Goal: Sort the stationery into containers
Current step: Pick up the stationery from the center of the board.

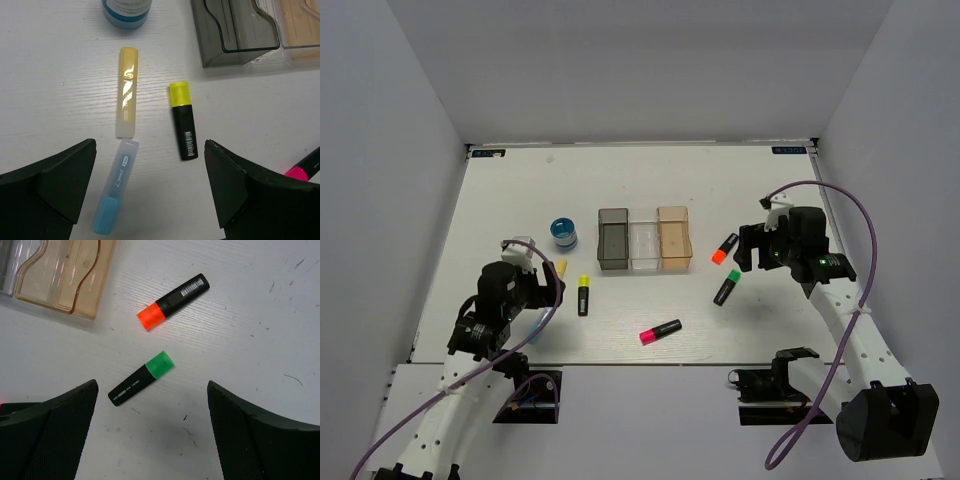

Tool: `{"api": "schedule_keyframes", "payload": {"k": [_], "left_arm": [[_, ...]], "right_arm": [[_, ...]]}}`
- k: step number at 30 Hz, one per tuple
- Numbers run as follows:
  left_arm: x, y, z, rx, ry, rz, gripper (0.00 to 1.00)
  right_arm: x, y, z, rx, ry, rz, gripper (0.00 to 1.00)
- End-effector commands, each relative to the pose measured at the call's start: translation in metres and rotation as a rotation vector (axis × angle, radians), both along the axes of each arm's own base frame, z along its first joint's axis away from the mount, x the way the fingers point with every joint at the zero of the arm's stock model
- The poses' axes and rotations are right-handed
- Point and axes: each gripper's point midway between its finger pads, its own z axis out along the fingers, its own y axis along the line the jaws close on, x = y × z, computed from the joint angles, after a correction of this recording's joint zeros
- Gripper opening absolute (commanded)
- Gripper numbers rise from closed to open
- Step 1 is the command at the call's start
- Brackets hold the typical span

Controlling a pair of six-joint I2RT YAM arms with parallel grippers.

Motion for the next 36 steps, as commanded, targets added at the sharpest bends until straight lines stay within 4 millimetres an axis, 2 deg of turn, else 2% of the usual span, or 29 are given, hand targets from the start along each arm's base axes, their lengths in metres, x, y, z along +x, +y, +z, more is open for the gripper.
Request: {"api": "schedule_keyframes", "payload": {"k": [1, 4, 5, 7, 9, 11, 12, 13, 14, 15, 16, 17, 18, 19, 20, 21, 22, 23, 24, 25, 26, 27, 28, 33, 34, 36], "left_arm": [[0.003, -0.004, 0.000, -0.010, -0.010, -0.017, 1.00], [0.007, -0.003, -0.002, -0.008, -0.002, -0.002, 1.00], [0.007, -0.002, -0.006, -0.005, 0.017, 0.000, 1.00], [0.010, -0.005, -0.005, -0.022, 0.021, 0.009, 0.96], [0.015, -0.006, -0.009, -0.033, 0.051, 0.024, 0.84], [0.022, -0.008, -0.009, -0.044, 0.094, 0.041, 0.64], [0.026, -0.008, -0.007, -0.043, 0.097, 0.049, 0.29], [0.031, -0.009, 0.000, -0.053, 0.095, 0.066, 0.10], [0.039, -0.008, -0.005, -0.034, 0.143, 0.084, 0.00], [0.042, -0.007, -0.005, -0.027, 0.159, 0.093, 0.00], [0.050, -0.009, 0.006, -0.031, 0.146, 0.087, 0.00], [0.062, -0.004, 0.002, 0.014, 0.184, 0.121, 0.00], [0.071, -0.004, 0.014, 0.024, 0.180, 0.127, 0.26], [0.077, -0.001, 0.017, 0.046, 0.182, 0.142, 0.54], [0.093, -0.002, 0.024, 0.062, 0.196, 0.148, 0.77], [0.099, -0.002, 0.027, 0.070, 0.194, 0.154, 0.91], [0.104, 0.002, 0.028, 0.088, 0.193, 0.173, 1.00], [0.113, 0.000, 0.016, 0.107, 0.229, 0.170, 1.00], [0.127, -0.002, 0.033, 0.107, 0.195, 0.168, 1.00], [0.145, -0.003, 0.034, 0.131, 0.212, 0.173, 1.00], [0.141, -0.002, 0.019, 0.149, 0.265, 0.172, 1.00], [0.152, -0.003, 0.026, 0.161, 0.256, 0.162, 1.00], [0.162, -0.005, 0.014, 0.194, 0.293, 0.158, 1.00], [0.192, -0.003, -0.001, 0.260, 0.321, 0.164, 1.00], [0.195, -0.004, -0.010, 0.270, 0.342, 0.157, 1.00], [0.204, -0.007, -0.013, 0.265, 0.349, 0.159, 1.00]], "right_arm": [[0.007, 0.000, 0.013, -0.016, -0.069, 0.029, 0.91], [-0.009, 0.005, 0.005, -0.067, -0.056, 0.170, 0.91], [-0.019, 0.015, 0.003, -0.044, -0.054, 0.266, 0.91], [-0.024, 0.018, 0.004, -0.052, -0.054, 0.312, 0.91], [-0.023, 0.013, 0.002, -0.077, -0.037, 0.300, 0.91], [-0.020, 0.008, 0.002, -0.102, -0.043, 0.280, 0.91], [-0.022, 0.008, 0.001, -0.115, -0.047, 0.310, 0.91], [-0.027, 0.016, 0.001, -0.088, -0.046, 0.359, 0.91], [-0.030, 0.018, 0.002, -0.088, -0.054, 0.381, 0.91], [-0.031, 0.019, 0.001, -0.074, -0.055, 0.377, 0.80], [-0.032, 0.022, 0.005, -0.065, -0.073, 0.388, 0.01], [-0.031, 0.023, 0.006, -0.049, -0.071, 0.369, 0.00], [-0.033, 0.024, 0.005, -0.039, -0.071, 0.370, 0.00], [-0.031, 0.023, 0.007, -0.043, -0.079, 0.358, 0.21], [-0.031, 0.024, 0.007, -0.042, -0.080, 0.359, 0.57], [-0.031, 0.024, 0.006, -0.040, -0.072, 0.355, 0.90], [-0.030, 0.022, 0.007, -0.047, -0.073, 0.349, 0.90], [-0.030, 0.023, 0.007, -0.046, -0.070, 0.347, 0.90], [-0.029, 0.022, 0.006, -0.047, -0.074, 0.341, 0.90], [-0.028, 0.022, 0.008, -0.047, -0.074, 0.338, 0.90], [-0.028, 0.022, 0.007, -0.048, -0.070, 0.337, 0.90], [-0.028, 0.021, 0.008, -0.049, -0.074, 0.334, 0.90], [-0.027, 0.021, 0.007, -0.055, -0.070, 0.325, 0.90], [-0.026, 0.019, 0.009, -0.066, -0.080, 0.319, 0.90], [-0.026, 0.020, 0.008, -0.068, -0.077, 0.320, 0.90], [-0.025, 0.019, 0.008, -0.079, -0.078, 0.317, 0.90]]}}
